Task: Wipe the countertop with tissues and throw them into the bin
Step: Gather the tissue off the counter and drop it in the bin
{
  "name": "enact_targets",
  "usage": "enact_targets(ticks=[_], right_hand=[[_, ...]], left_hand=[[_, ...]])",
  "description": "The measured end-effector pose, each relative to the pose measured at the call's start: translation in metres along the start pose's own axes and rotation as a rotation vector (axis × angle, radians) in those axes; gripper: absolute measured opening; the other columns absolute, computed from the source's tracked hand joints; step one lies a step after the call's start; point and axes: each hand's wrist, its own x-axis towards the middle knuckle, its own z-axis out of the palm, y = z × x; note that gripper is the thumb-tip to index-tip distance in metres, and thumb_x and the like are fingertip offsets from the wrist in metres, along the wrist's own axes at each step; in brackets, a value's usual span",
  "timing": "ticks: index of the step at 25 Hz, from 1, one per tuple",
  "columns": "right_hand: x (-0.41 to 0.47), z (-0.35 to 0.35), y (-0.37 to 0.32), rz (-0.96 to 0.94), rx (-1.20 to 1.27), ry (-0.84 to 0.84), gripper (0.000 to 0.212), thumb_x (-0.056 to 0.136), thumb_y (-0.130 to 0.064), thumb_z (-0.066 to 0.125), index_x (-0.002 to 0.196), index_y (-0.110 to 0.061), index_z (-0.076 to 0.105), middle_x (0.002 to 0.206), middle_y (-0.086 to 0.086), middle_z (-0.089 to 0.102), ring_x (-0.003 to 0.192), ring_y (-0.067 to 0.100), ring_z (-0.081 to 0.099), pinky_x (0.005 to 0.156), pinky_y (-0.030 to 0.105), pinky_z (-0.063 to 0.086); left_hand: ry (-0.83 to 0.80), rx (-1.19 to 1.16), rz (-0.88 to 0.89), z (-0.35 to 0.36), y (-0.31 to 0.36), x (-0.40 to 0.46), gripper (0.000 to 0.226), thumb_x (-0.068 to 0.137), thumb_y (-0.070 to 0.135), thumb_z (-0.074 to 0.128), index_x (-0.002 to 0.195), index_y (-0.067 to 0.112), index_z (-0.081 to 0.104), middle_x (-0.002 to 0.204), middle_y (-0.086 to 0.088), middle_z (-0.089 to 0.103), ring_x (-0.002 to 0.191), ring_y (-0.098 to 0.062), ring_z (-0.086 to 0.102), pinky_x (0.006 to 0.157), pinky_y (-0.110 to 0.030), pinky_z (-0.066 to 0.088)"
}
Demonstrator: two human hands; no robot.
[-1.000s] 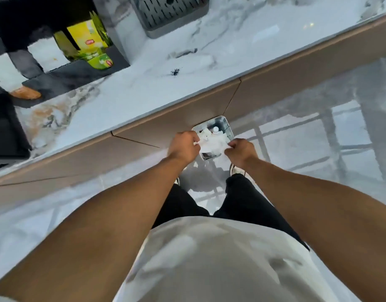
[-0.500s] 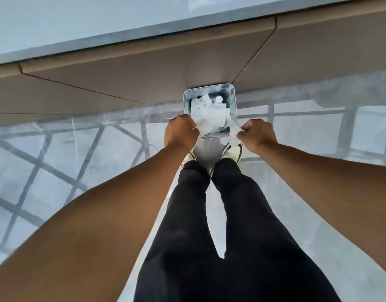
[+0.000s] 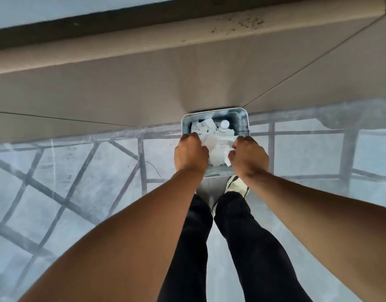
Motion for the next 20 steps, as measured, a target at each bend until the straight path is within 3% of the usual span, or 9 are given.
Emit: enact_targets(ticks=[4, 10, 13, 16, 20], right_hand=[[0.010, 0.012, -0.002, -0.013, -0.048, 0.002, 0.024, 0.091, -0.023, 0.058, 0.112, -0.012, 0.061, 0.111, 0.010, 0.062, 0.087, 0.033, 0.066, 0.068, 0.035, 0.050], [0.000, 0.002, -0.005, -0.020, -0.013, -0.012, 0.048, 0.089, -0.035, 0.067, 0.127, -0.012, 0.050, 0.129, 0.010, 0.053, 0.093, 0.035, 0.066, 0.072, 0.037, 0.051], [-0.009, -0.012, -0.006, -0.080, 0.063, -0.048, 0.057, 0.087, -0.036, 0.069, 0.134, -0.014, 0.045, 0.136, 0.009, 0.046, 0.104, 0.033, 0.063, 0.084, 0.041, 0.054], [-0.022, -0.042, -0.009, -0.165, 0.141, -0.134, 0.075, 0.085, -0.042, 0.071, 0.145, -0.017, 0.034, 0.148, 0.010, 0.036, 0.127, 0.031, 0.050, 0.103, 0.046, 0.046], [-0.047, -0.090, -0.016, -0.193, 0.219, -0.252, 0.092, 0.081, -0.051, 0.072, 0.152, -0.019, 0.022, 0.158, 0.008, 0.025, 0.139, 0.029, 0.037, 0.111, 0.046, 0.038]], left_hand=[[-0.002, 0.008, 0.026, 0.014, -0.006, 0.015, 0.027, 0.091, 0.023, 0.065, 0.112, 0.007, 0.064, 0.111, -0.014, 0.064, 0.096, -0.037, 0.065, 0.084, -0.043, 0.056], [-0.007, 0.029, 0.083, 0.004, -0.011, 0.009, 0.043, 0.086, 0.038, 0.070, 0.119, 0.012, 0.062, 0.118, -0.010, 0.065, 0.100, -0.034, 0.066, 0.082, -0.041, 0.055], [-0.030, 0.061, 0.126, -0.008, -0.009, -0.005, 0.053, 0.085, 0.045, 0.069, 0.127, 0.015, 0.058, 0.124, -0.008, 0.063, 0.106, -0.032, 0.065, 0.084, -0.043, 0.057], [-0.051, 0.131, 0.169, -0.033, -0.003, -0.026, 0.064, 0.083, 0.052, 0.067, 0.134, 0.016, 0.050, 0.128, -0.007, 0.058, 0.114, -0.030, 0.059, 0.087, -0.046, 0.055], [-0.069, 0.236, 0.249, -0.075, 0.002, -0.058, 0.077, 0.080, 0.059, 0.066, 0.141, 0.017, 0.042, 0.138, -0.009, 0.052, 0.125, -0.031, 0.053, 0.101, -0.047, 0.049]])
